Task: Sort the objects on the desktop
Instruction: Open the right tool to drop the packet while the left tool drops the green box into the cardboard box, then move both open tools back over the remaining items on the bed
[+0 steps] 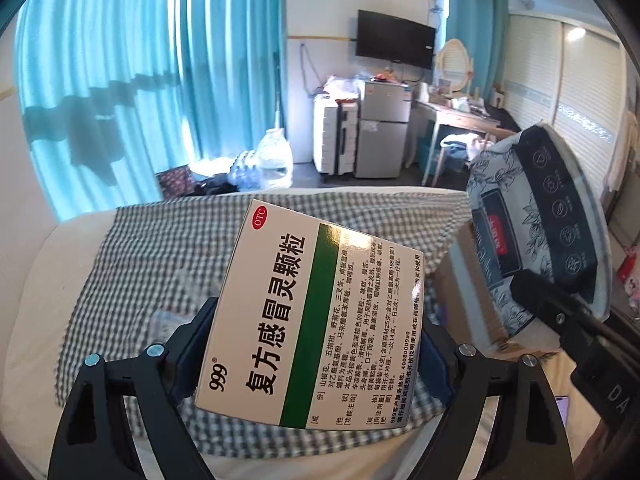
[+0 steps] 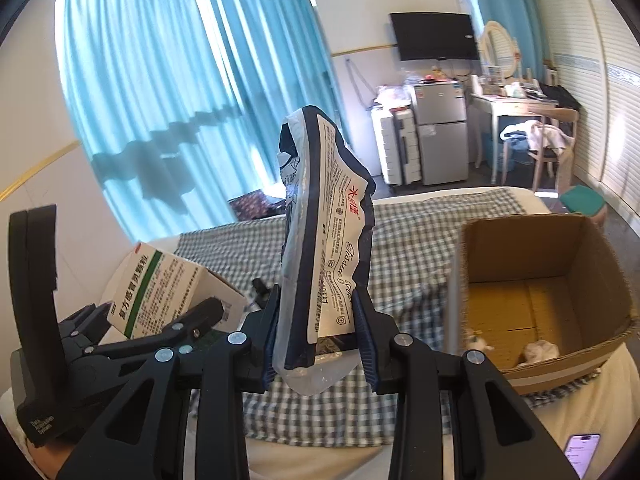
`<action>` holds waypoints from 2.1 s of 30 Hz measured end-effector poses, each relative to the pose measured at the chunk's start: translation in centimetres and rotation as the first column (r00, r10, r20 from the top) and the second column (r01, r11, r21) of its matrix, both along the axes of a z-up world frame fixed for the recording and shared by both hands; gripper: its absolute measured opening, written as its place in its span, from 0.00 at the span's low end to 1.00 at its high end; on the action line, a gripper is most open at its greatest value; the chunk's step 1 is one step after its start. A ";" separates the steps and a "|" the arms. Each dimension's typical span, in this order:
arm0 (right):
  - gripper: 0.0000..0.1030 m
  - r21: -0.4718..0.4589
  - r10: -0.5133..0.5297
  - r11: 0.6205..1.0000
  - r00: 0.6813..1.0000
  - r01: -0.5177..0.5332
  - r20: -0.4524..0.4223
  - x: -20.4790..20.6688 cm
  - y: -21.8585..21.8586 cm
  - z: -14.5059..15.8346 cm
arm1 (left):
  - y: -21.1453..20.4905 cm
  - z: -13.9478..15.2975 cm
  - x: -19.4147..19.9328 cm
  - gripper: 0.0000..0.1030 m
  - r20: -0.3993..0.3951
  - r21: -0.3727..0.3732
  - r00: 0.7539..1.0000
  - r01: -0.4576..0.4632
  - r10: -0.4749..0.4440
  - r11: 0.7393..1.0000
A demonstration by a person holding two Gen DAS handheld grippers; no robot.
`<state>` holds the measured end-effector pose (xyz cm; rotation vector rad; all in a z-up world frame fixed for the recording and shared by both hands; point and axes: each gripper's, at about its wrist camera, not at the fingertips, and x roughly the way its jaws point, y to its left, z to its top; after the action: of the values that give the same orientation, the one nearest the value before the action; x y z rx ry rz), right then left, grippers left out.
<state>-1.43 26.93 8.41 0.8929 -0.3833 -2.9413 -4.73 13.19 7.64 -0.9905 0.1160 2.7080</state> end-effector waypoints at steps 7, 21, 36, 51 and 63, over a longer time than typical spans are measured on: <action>0.32 0.014 -0.130 0.991 0.991 0.130 -0.010 0.1 6.4 1.1 | 7.4 0.9 -1.0 0.86 -0.017 0.021 0.993 0.114 -0.113 0.993; 0.32 0.019 -0.348 0.938 0.935 0.347 0.074 0.2 19.2 -1.7 | 22.0 -0.4 -2.5 0.86 0.020 0.053 0.938 0.344 -0.346 0.937; 0.61 -0.017 -0.467 0.881 0.876 0.473 0.122 1.3 24.1 -4.1 | 24.9 -3.7 -2.3 1.00 0.030 -0.058 0.930 0.367 -0.365 0.929; 0.62 -0.020 -0.476 0.878 0.877 0.478 0.073 5.0 19.2 -0.8 | 20.3 0.5 -2.6 1.00 0.026 0.076 0.935 0.351 -0.354 0.933; 0.73 -0.045 -0.229 0.973 0.972 0.227 -0.045 2.3 10.3 -0.6 | 1.5 -1.0 -4.2 1.00 -0.014 -0.022 1.000 0.004 -0.004 1.000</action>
<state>0.90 37.23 7.83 0.8201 -0.5768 -3.1427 -8.98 14.70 6.60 -0.9766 0.1499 2.7156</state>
